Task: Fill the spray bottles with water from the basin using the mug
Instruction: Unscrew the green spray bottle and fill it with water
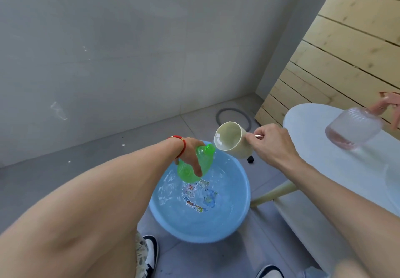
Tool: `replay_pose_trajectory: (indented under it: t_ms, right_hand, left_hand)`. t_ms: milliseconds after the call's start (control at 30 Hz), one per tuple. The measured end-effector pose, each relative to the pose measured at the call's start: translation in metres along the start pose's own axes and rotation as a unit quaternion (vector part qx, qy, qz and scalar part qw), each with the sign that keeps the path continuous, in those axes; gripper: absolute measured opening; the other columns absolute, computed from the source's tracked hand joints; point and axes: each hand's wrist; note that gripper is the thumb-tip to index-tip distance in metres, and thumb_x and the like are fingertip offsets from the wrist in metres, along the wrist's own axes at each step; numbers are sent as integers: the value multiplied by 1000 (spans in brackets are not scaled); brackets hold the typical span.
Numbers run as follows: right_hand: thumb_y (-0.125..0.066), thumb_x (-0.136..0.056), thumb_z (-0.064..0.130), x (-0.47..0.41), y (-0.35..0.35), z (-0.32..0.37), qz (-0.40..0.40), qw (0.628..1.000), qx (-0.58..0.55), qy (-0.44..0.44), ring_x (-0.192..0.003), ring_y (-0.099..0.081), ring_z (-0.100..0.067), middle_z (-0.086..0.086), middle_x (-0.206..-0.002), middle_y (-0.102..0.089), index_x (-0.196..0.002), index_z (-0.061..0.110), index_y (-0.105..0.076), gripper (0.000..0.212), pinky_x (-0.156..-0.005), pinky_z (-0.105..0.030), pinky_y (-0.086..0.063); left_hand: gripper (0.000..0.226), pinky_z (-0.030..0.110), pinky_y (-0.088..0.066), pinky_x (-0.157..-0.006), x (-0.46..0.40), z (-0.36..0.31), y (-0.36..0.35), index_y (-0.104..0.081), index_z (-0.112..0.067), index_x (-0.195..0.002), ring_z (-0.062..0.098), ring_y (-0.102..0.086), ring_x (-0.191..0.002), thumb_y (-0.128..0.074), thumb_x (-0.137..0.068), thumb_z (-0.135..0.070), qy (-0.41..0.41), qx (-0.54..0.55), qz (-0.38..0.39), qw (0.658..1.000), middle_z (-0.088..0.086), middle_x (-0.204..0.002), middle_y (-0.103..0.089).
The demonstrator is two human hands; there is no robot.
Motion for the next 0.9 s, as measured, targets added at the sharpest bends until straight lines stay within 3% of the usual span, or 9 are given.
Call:
replay_pose_trajectory:
  t_ms: [333, 600, 733, 900]
  right_hand:
    - [-60, -91, 30, -1, -4, -2, -17, 999, 9, 27, -54, -34, -23, -2, -49, -36, -48, 16, -35, 52, -51, -35, -29]
    - [-60, -94, 28, 1, -2, 1, -38, 998, 36, 42, -55, -33, -26, 3, -47, -28, -48, 20, -29, 56, -48, -33, -23]
    - [-59, -95, 28, 1, -4, 0, -47, 997, 47, 46, -59, -41, -32, 3, -47, -35, -48, 20, -33, 54, -48, -34, -26]
    - [-57, -95, 28, 0, -6, -2, -63, 994, 56, 67, -62, -48, -37, -9, -56, -48, -53, 18, -42, 46, -57, -34, -34]
  left_hand:
    - [116, 50, -61, -93, 3, 3, 2, -26, -31, -163, 33, -54, -135, -96, -70, -27, 12, 13, 9, 1000, 1, -159, -40]
    - [118, 53, -60, -94, 5, 3, 0, -23, -29, -164, 35, -49, -140, -96, -71, -24, 22, 16, 14, 1000, 3, -162, -36]
    - [119, 53, -60, -93, 5, 3, 0, -22, -29, -164, 35, -49, -140, -96, -71, -26, 28, 11, 16, 999, 3, -161, -37]
    - [119, 58, -61, -88, 5, 2, 0, -23, -30, -164, 38, -45, -142, -96, -70, -24, 41, 9, 24, 999, 1, -163, -33]
Point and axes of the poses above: each hand's wrist, its own x-axis away from the middle knuckle, its own y-axis out of the back of the hand, z = x × y
